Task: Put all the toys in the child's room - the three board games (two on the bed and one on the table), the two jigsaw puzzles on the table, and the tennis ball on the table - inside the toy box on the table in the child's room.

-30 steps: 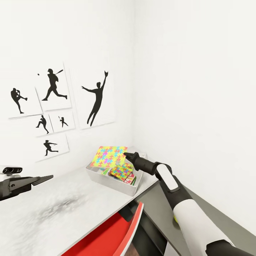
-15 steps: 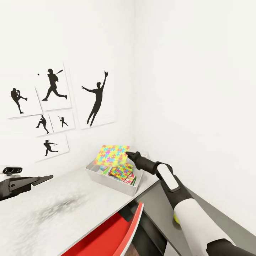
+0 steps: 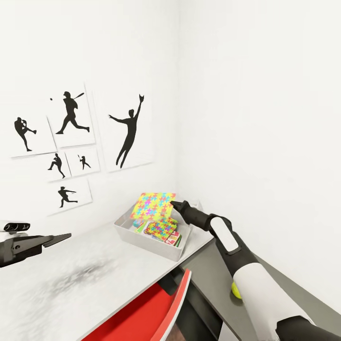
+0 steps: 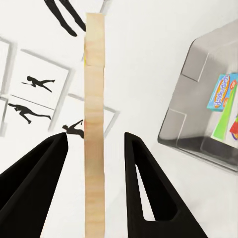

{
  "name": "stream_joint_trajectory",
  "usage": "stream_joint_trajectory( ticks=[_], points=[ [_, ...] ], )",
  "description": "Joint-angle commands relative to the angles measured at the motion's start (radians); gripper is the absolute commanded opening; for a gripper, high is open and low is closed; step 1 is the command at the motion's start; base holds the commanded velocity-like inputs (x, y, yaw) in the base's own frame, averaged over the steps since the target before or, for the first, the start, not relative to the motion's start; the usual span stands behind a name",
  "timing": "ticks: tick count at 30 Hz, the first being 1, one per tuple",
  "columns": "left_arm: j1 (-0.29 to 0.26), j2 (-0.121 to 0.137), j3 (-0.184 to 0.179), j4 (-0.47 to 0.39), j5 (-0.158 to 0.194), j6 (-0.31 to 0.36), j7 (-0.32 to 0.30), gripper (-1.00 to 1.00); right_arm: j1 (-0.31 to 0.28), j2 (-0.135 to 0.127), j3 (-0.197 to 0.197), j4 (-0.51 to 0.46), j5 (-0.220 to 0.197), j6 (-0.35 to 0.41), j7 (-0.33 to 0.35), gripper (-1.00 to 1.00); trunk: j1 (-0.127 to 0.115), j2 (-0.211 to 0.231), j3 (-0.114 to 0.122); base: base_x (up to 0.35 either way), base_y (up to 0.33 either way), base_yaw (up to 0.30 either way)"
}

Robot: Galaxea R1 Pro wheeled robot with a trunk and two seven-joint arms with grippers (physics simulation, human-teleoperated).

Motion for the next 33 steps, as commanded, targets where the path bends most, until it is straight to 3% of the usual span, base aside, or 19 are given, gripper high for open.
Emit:
stream_joint_trajectory(
  ticks=[1,11,16,29,33],
  points=[
    [0.0,0.0,0.0,0.0,-0.001,0.011,-0.004,1.0,-0.001,0.0,-0.001,0.0,0.001,0.002,0.002,-1.0,0.0,-0.001,0.0,0.0,0.0,0.0],
    [0.0,0.0,0.0,0.0,-0.001,0.011,-0.004,1.0,-0.019,-0.003,0.0,0.002,0.005,-0.038,0.002,-1.0,0.0,-0.001,0.0,0.0,0.0,0.0],
    [0.0,0.0,0.0,0.0,0.0,0.011,-0.004,1.0,-0.022,-0.019,-0.001,0.007,0.045,-0.063,-0.001,-1.0,0.0,-0.001,0.0,0.0,0.0,0.0],
    [0.0,0.0,0.0,0.0,0.0,0.011,-0.004,1.0,-0.06,-0.034,-0.001,0.123,0.056,-0.124,-0.006,-1.0,0.0,-0.001,0.0,0.0,0.0,0.0],
    [0.0,0.0,0.0,0.0,0.0,0.011,-0.004,1.0,-0.104,-0.034,-0.001,0.206,0.057,-0.127,-0.009,-1.0,0.0,-0.001,0.0,0.0,0.0,0.0]
  ],
)
